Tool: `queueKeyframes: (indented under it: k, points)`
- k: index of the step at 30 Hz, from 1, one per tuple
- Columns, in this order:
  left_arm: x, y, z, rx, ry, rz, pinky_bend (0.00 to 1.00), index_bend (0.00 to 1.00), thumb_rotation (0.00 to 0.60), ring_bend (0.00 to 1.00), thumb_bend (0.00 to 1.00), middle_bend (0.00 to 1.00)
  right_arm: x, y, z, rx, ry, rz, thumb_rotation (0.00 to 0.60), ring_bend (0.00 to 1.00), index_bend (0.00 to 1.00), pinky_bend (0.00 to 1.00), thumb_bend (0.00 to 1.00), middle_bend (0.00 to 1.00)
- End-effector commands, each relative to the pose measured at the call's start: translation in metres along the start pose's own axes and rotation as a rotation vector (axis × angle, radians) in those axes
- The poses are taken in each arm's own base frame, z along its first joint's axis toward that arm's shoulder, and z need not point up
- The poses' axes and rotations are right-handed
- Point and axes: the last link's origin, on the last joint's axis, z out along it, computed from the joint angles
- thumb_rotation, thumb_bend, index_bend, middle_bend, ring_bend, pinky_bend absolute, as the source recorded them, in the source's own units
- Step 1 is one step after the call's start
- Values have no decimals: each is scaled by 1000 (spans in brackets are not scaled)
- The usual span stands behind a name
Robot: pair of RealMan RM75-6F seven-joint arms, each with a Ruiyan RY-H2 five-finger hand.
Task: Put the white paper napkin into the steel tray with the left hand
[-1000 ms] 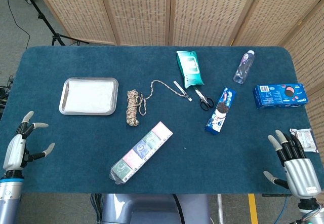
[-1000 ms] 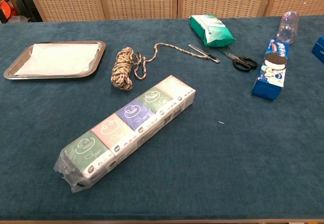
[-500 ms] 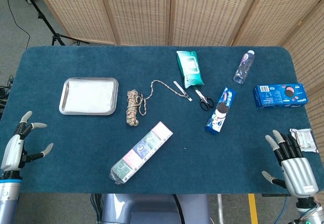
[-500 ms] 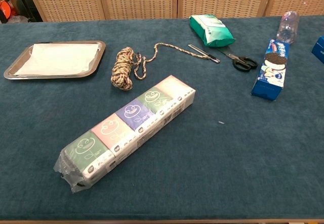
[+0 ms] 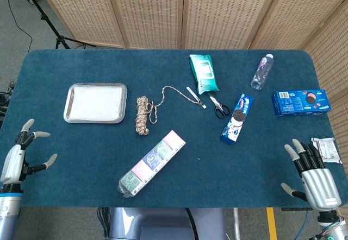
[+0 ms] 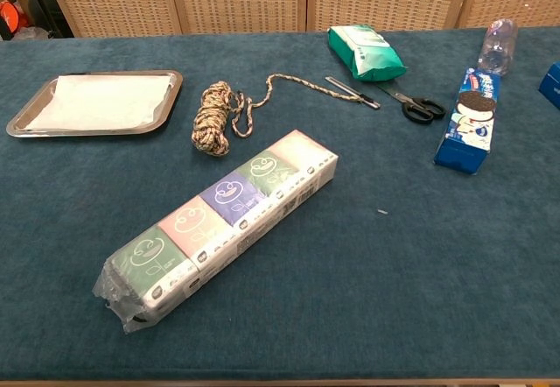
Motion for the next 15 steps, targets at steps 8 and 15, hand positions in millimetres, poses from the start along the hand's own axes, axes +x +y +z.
queueKeyframes:
  k: [8, 15]
  points:
    - [0, 3, -3, -12, 9, 5, 0, 350, 600, 0, 239, 0, 1, 0, -3, 6, 7, 1, 600, 0, 0, 0, 0, 0]
    - [1, 3, -3, -12, 10, 8, 0, 350, 600, 0, 239, 0, 0, 0, -3, 6, 4, -1, 600, 0, 0, 0, 0, 0]
